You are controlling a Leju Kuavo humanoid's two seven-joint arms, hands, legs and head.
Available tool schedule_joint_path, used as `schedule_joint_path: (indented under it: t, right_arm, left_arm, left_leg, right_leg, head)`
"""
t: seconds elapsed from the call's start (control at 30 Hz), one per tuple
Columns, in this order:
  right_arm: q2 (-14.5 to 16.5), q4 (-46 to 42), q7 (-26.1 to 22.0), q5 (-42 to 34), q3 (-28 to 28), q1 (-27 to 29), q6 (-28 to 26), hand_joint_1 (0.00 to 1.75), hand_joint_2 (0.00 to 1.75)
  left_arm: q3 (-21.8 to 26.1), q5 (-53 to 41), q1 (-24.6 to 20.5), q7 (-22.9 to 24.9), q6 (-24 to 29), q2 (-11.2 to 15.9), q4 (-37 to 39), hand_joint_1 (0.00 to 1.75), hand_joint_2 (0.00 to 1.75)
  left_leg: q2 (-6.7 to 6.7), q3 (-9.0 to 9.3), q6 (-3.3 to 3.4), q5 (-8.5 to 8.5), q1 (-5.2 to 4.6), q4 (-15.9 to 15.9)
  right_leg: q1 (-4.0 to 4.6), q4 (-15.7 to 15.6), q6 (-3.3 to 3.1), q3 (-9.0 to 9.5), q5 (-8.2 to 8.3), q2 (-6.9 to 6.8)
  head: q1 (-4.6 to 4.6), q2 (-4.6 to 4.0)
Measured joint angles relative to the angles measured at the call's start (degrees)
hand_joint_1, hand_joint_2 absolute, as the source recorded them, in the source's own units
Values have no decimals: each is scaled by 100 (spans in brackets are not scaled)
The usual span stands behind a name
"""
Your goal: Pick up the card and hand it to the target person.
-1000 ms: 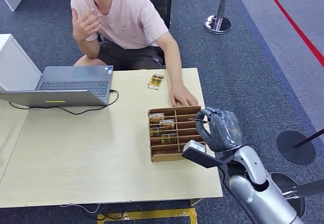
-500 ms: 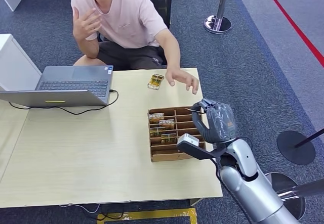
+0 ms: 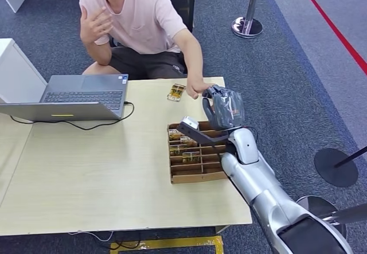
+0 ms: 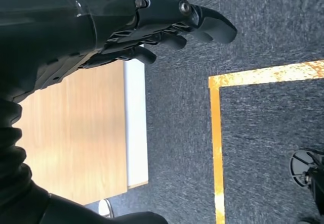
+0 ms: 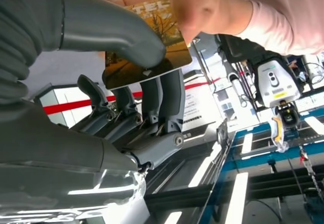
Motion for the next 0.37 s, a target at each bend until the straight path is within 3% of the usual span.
schedule_joint_path:
  t: [0.07,0.1,0.23,0.37]
  right_arm:
    - [76,220,-9,14,-35,-91,-3,0,175]
    - [107,315,-11,22,-46,-127,-4,0,175]
    - [197,571,-20,67,-123,-232,-8,0,175]
    - [249,743,-24,71,-197,-280,-8,0,175]
  left_arm:
    - [0,-33,-1,-1,-13,0,0,0,175]
    - [0,-50,0,-2,-16,0,0,0,175]
    - [0,-86,0,-23,-13,4,0,0,0]
    - [0,-81,0,-82,45,13,0,0,0]
  left_leg:
    - [0,0,0,0,0,0]
    - [0,0,0,0,0,0]
    - [0,-1,0,-1,0,0]
    - [0,-1,0,-1,0,0]
  right_leg:
    - [0,0,-3,0,-2,0]
    - [0,0,-4,-1,-3,0]
    - [0,0,-5,-2,-3,0]
    - [0,0,-5,-2,-3,0]
  head:
    - [1,0]
    - [0,0]
    - [1,-1]
    - [0,0]
